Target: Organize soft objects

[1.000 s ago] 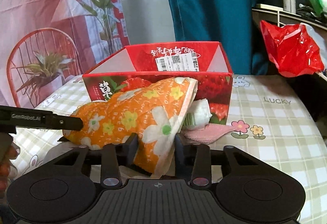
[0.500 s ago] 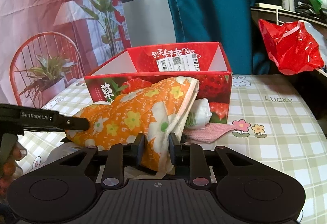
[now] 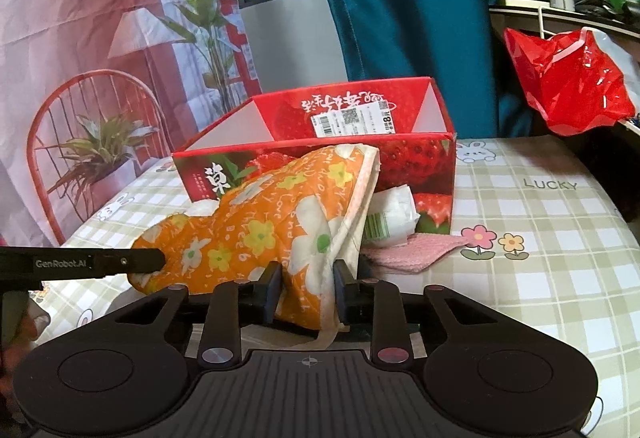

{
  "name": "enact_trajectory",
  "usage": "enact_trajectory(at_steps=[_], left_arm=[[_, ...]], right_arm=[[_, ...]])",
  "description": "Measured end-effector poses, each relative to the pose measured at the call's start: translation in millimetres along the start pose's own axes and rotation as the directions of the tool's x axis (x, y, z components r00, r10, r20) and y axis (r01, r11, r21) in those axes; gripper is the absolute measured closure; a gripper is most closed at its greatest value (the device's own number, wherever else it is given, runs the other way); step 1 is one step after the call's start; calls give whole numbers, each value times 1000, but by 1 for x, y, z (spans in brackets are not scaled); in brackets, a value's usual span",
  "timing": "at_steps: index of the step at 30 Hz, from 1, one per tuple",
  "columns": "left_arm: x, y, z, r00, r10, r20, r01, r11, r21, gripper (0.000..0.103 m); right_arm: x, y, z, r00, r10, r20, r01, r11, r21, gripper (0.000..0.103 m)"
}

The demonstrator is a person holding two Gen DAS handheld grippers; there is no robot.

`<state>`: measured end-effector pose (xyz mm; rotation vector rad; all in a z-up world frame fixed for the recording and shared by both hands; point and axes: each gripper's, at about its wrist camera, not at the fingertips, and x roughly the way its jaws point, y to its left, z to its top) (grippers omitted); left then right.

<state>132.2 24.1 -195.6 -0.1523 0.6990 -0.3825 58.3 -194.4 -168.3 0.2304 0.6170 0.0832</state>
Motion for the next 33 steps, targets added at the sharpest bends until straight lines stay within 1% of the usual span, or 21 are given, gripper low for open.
enact_trajectory(at_steps=[7,11,14,21,27,33], left_arm=[[0,0,-1,1000,1,3,-1,1000,4,79],[-3,-2,-1,1000,-1,9,1,1000,28,82],[-6,-2,2,1000,-1,22,0,1000,27,83],[-26,-3,16,995,-16,102,13,999,34,85],[-42,-9,35,984,-23,179,13,998,56,85],[-41,-17,65,971,-1,238,-21,996,89,85]], right_arm=[[-2,0,0,1000,19,8,-19,1000,-6,87],[-2,2,0,1000,27,9,-27,1000,-12,91],[-4,3,4,999,41,19,-41,999,-14,93],[-17,11,18,995,64,76,-60,996,-63,94],[-30,17,37,988,86,126,-74,992,-101,94],[-31,22,69,980,108,165,-81,983,-165,95]])
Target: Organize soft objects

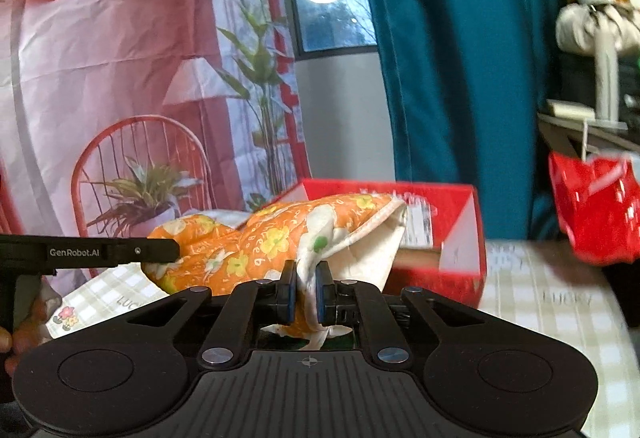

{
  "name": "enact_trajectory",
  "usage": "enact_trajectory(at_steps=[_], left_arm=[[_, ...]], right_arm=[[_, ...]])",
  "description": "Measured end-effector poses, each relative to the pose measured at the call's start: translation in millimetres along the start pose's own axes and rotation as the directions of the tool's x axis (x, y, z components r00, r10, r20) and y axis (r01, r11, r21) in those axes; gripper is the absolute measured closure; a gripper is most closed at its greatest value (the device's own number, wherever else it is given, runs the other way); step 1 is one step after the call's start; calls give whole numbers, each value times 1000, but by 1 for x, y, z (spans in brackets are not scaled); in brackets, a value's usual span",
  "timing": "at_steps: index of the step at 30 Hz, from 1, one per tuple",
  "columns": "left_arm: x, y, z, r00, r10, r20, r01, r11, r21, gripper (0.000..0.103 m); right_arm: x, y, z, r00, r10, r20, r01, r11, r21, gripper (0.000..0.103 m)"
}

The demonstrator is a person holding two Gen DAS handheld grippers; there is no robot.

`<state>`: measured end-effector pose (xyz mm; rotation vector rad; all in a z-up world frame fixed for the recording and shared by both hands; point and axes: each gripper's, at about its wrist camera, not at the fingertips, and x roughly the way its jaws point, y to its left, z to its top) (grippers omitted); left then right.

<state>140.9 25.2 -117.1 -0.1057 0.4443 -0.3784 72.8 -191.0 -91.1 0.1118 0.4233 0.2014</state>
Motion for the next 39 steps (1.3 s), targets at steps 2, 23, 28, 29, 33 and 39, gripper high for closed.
enact_trajectory(at_steps=[2,23,28,29,33,39], left_arm=[[5,-2,12,999,14,29,-15,1000,22,85],[164,-13,38,979,102,-175,-101,995,19,85],[160,-5,31,979,72,-190,-71,997,14,74],[158,-4,31,979,65,-191,-64,998,12,65],[148,-4,27,980,50,-193,-48,999,16,57],[124,-6,24,971,38,-235,-27,998,48,57]], right_arm=[[6,-2,13,1000,5,20,-5,1000,-22,95],[141,-69,32,981,-167,-95,166,986,-18,94],[148,-72,18,972,-197,-126,196,980,-25,90],[149,-71,17,970,-206,-131,204,979,-26,86],[146,-73,11,962,-231,-146,232,973,-9,79],[124,-71,7,965,-219,-146,223,975,11,79]])
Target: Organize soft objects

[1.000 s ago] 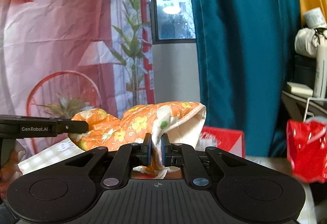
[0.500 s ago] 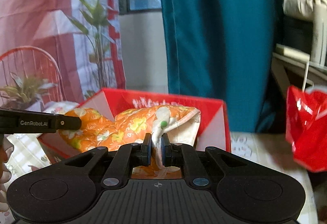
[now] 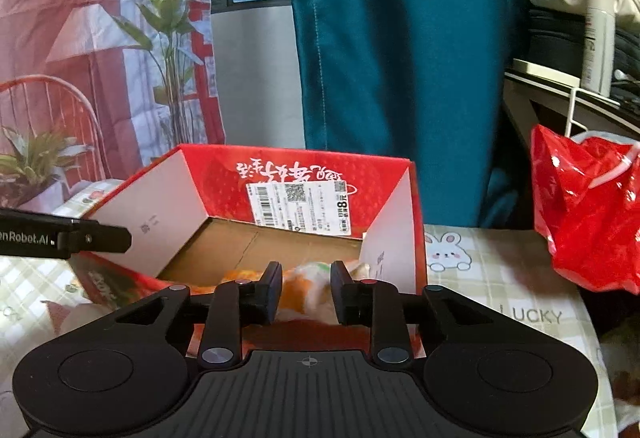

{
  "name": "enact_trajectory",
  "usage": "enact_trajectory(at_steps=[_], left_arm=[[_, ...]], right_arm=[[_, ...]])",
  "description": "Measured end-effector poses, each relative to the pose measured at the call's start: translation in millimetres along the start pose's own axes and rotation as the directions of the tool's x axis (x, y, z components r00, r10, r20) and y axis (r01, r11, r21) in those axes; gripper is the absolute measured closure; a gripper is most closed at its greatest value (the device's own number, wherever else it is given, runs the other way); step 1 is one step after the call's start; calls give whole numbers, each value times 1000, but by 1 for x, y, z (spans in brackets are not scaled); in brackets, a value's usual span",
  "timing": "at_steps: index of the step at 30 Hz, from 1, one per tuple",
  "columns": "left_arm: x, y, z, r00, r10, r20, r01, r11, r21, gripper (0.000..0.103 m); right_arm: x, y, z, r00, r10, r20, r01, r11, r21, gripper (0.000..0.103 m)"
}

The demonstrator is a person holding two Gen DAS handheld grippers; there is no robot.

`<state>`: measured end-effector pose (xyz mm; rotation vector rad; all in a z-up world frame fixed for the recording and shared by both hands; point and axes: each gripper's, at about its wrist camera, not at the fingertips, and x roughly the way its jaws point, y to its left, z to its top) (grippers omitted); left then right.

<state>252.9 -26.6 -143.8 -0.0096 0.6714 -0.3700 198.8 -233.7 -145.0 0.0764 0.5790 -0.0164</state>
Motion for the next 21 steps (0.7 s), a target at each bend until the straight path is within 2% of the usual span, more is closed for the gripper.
enact_trajectory(at_steps=[8,14,21], left_arm=[[-42,-4,-27,998,-49,-33,50,999,18,57],[-69,-1,-59,995,-80,-51,80,997,3,57],[-98,7,-90,997,-63,-40,63,998,1,57]], right_arm=[[-45,9,-8,996,76,36,-78,996,37,79],[-82,26,-29,990,132,47,-133,991,31,79],[-116,37,-57,988,156,14,-157,987,30,79]])
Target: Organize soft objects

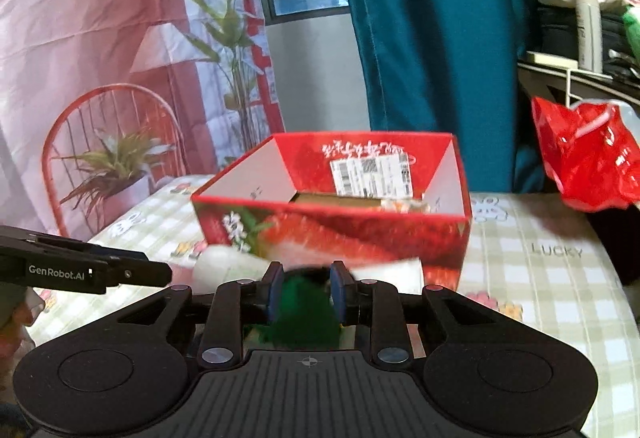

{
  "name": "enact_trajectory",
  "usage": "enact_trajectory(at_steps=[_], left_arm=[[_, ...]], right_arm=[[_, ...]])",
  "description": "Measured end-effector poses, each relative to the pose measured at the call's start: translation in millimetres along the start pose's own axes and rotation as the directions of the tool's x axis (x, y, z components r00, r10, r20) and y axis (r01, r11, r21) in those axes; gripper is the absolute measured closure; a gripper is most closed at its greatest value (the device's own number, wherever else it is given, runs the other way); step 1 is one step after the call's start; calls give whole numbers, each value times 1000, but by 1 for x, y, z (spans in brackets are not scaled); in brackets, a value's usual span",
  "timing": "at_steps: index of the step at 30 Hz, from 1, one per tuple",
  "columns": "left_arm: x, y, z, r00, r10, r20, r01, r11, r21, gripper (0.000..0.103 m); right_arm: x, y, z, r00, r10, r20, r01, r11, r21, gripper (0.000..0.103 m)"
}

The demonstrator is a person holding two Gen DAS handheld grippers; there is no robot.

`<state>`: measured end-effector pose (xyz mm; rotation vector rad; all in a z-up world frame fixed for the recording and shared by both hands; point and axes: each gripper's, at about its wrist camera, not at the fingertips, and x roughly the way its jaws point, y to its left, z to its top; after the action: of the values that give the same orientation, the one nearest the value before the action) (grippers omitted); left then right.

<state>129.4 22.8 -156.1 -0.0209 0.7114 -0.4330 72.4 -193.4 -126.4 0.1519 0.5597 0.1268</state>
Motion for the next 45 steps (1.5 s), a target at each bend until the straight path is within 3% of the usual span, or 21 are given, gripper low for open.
enact_trajectory(at_steps=[7,13,20,26,36,45], left_arm=[[-9,5,-26,1000,17,-16,-17,999,-33,55],[-7,8,-38,999,28,-43,-30,998,-51,44],[5,10,-45,997,32,-72,-36,998,-45,33],[22,15,-52,994,29,-107,-36,997,-61,31],[29,18,-59,995,-6,-95,1,998,-58,24],[33,21,-64,997,-28,-72,23,998,-57,25]], right_arm=[[-31,-3,-28,999,-7,-43,9,999,46,77],[-35,0,-52,991,1,-135,9,997,72,70],[-31,5,-61,982,1,-190,11,998,62,44],[-16,3,-67,974,1,-227,15,997,73,44],[3,-3,-75,977,-15,-212,36,995,94,44],[13,-9,-83,979,-11,-206,34,993,110,44]])
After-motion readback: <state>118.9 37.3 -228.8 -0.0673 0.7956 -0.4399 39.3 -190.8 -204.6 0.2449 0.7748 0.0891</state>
